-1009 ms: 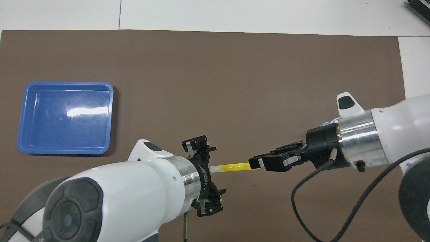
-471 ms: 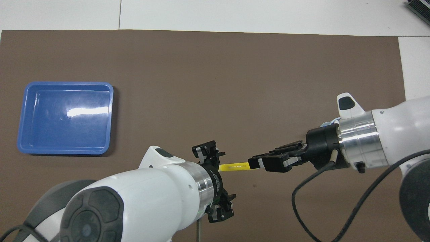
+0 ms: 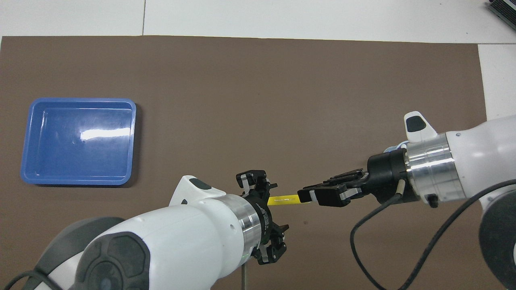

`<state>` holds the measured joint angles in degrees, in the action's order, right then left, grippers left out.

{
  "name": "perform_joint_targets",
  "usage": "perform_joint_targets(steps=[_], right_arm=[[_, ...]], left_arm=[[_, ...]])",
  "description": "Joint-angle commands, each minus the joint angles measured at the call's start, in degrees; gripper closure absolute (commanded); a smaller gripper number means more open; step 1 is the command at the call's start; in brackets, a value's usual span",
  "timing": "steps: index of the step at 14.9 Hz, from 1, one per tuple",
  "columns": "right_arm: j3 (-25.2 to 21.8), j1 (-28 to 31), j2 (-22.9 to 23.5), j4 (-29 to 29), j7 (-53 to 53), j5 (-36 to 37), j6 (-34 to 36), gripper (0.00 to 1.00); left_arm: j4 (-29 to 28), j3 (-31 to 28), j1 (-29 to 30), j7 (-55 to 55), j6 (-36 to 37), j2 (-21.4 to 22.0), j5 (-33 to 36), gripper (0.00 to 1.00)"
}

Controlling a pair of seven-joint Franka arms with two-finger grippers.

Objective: Right arm passes pens to left for tray arrangement
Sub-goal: 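Bring the pen to center while the left gripper grasps its free end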

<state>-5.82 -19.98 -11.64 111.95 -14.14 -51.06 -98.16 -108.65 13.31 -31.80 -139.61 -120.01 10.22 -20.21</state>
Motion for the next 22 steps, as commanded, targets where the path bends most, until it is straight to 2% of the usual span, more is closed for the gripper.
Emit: perform_joint_targets(steps=[1,5,6,7,13,15,16,20,22], right_arm=[[-0.07,-0.06,-1.72,2.22,-1.86,-2.11,-1.51,1.00],[-0.07,-0.06,-1.72,2.13,-1.86,-2.99,-1.51,1.00],[-0.07,-0.06,-1.72,2.22,-1.86,-2.99,-1.51,1.00],[-0.07,-0.06,-1.72,2.22,-1.86,-2.99,-1.51,1.00],[-0.07,-0.06,-1.72,2.13,-1.95,-2.99,-1.51,1.00],[-0.07,-0.06,-1.72,2.13,-1.95,-3.08,-1.51,1.00],[-0.07,-0.06,-1.72,2.22,-1.95,-3.08,-1.60,1.00],[-0.07,-0.06,-1.72,2.13,-1.95,-3.16,-1.60,1.00],[-0.07,-0.06,-1.72,2.13,-1.95,-3.16,-1.60,1.00]], left_arm=[[0.01,0.31,-0.54,-1.27,-1.45,-0.29,0.88,0.22],[-0.25,0.66,-1.51,-1.28,-1.37,-0.11,2.02,0.23],[-0.34,0.66,-1.51,-1.28,-1.19,-0.11,2.02,0.32],[-0.34,0.66,-1.51,-1.28,-1.10,-0.11,2.02,0.36],[0.28,0.66,-1.42,-1.10,0.92,-0.20,2.37,0.37],[0.28,0.66,-1.42,-1.01,1.01,-0.20,2.37,0.54],[0.28,0.66,-1.42,-0.84,1.36,-0.20,2.72,0.59],[0.45,0.66,-1.42,-0.75,2.41,-0.20,3.42,0.61],[0.63,0.83,-1.51,-0.66,2.85,-0.20,5.26,0.71]])
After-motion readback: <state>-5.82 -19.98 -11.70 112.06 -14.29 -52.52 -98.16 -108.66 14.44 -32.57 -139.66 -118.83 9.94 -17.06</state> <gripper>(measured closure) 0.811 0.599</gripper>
